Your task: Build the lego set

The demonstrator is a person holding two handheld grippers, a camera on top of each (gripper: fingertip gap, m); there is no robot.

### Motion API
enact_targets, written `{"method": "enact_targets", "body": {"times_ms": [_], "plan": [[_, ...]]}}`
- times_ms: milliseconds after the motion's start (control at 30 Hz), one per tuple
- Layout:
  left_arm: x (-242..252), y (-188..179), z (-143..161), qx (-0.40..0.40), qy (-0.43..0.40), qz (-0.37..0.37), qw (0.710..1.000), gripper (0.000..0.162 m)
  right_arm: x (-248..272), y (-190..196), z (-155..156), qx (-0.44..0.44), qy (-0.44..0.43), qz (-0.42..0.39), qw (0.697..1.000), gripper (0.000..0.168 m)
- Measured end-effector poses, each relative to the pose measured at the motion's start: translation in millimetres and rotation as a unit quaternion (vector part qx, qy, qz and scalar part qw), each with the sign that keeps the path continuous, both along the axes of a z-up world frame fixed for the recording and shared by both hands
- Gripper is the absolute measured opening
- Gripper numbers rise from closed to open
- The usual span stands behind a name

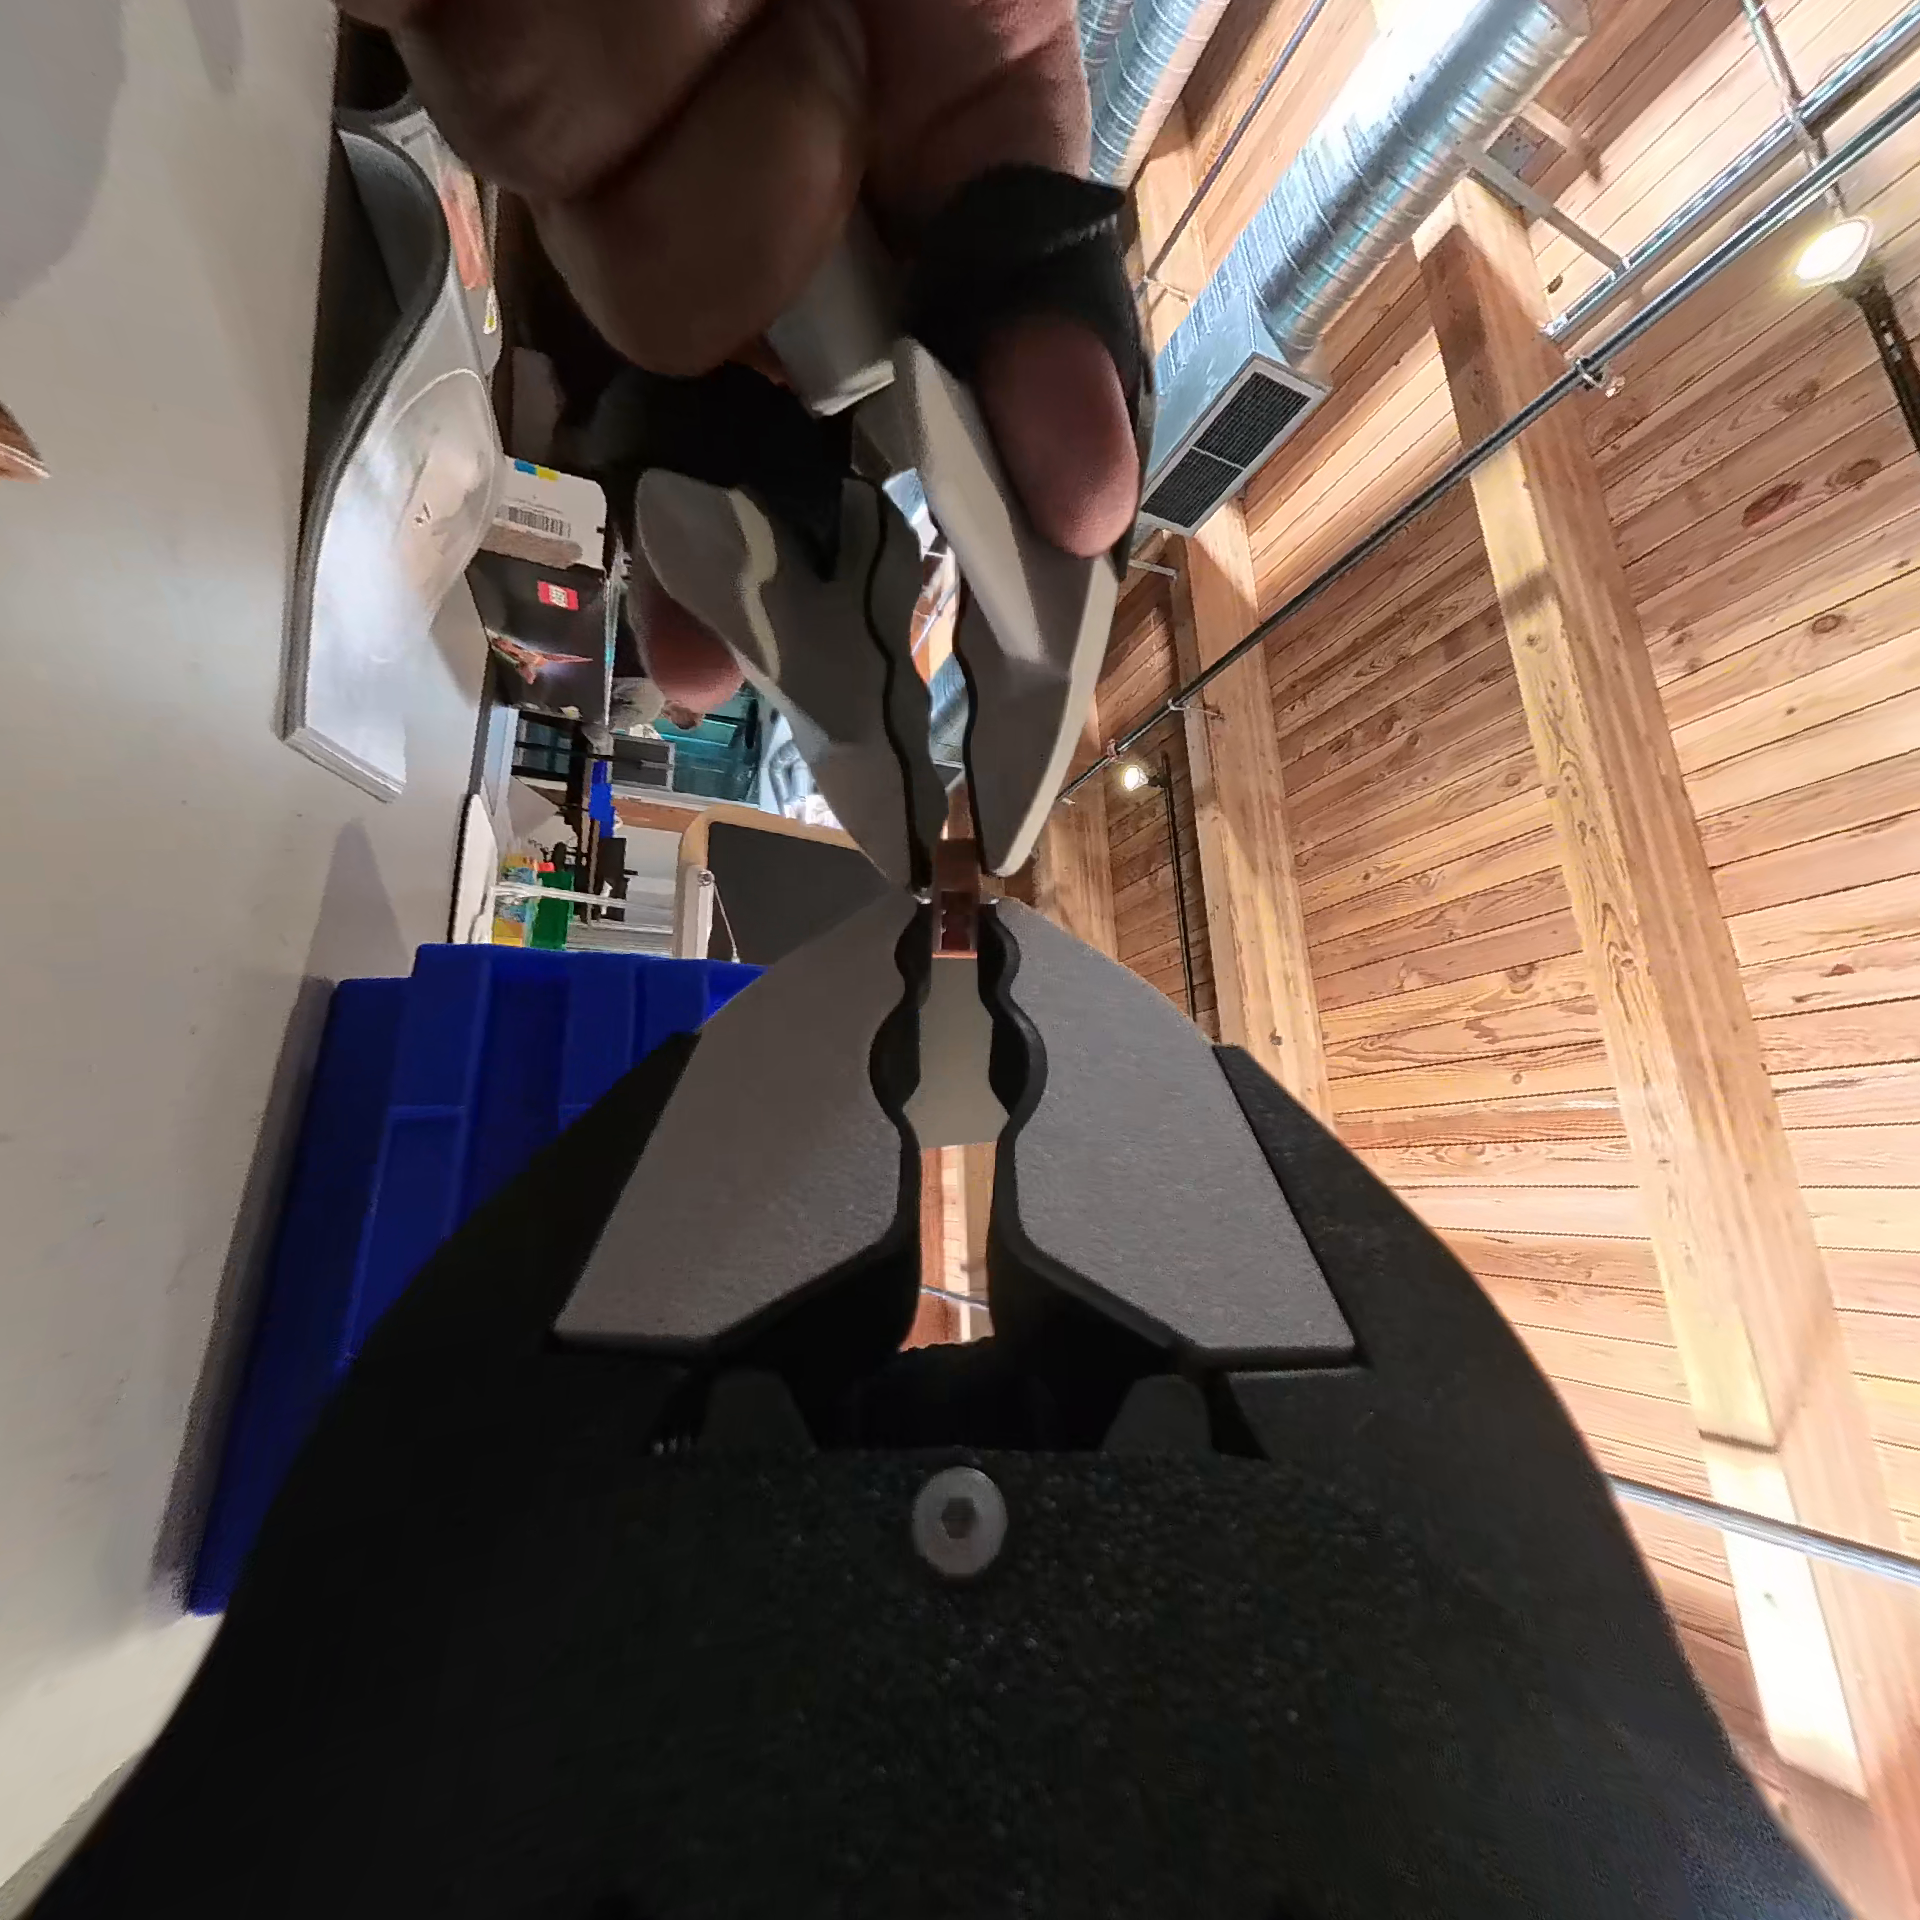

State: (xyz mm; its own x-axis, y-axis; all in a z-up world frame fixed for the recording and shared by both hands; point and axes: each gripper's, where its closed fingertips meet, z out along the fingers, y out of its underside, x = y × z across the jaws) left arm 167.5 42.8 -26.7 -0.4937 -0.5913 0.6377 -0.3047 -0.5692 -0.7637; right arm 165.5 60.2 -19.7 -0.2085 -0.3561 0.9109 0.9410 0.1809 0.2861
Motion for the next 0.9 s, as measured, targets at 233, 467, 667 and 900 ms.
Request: {"method": "enact_targets", "body": {"times_ms": [233, 467, 667, 900], "plan": [[-3, -3, 3, 0.143, -0.047, 0.043, 0.988, 0.008, -3, -4, 4, -0.024, 0.051, 0.032, 0.998, 0.008], [-8, -10, 7, 0.254, -0.112, 0.057, 0.959, 0.007, -8, -11, 8, -0.045, 0.094, 0.075, 0.992, 0.008], [-14, -16, 11, 0.228, -0.136, 0.019, 0.964, 0.006, -13, -17, 11, -0.052, 0.113, 0.104, 0.987, 0.008], [-19, -19, 12, 0.017, -0.096, -0.087, 0.991, 0.007, -18, -20, 11, -0.044, 0.102, 0.110, 0.988, 0.008]]}}
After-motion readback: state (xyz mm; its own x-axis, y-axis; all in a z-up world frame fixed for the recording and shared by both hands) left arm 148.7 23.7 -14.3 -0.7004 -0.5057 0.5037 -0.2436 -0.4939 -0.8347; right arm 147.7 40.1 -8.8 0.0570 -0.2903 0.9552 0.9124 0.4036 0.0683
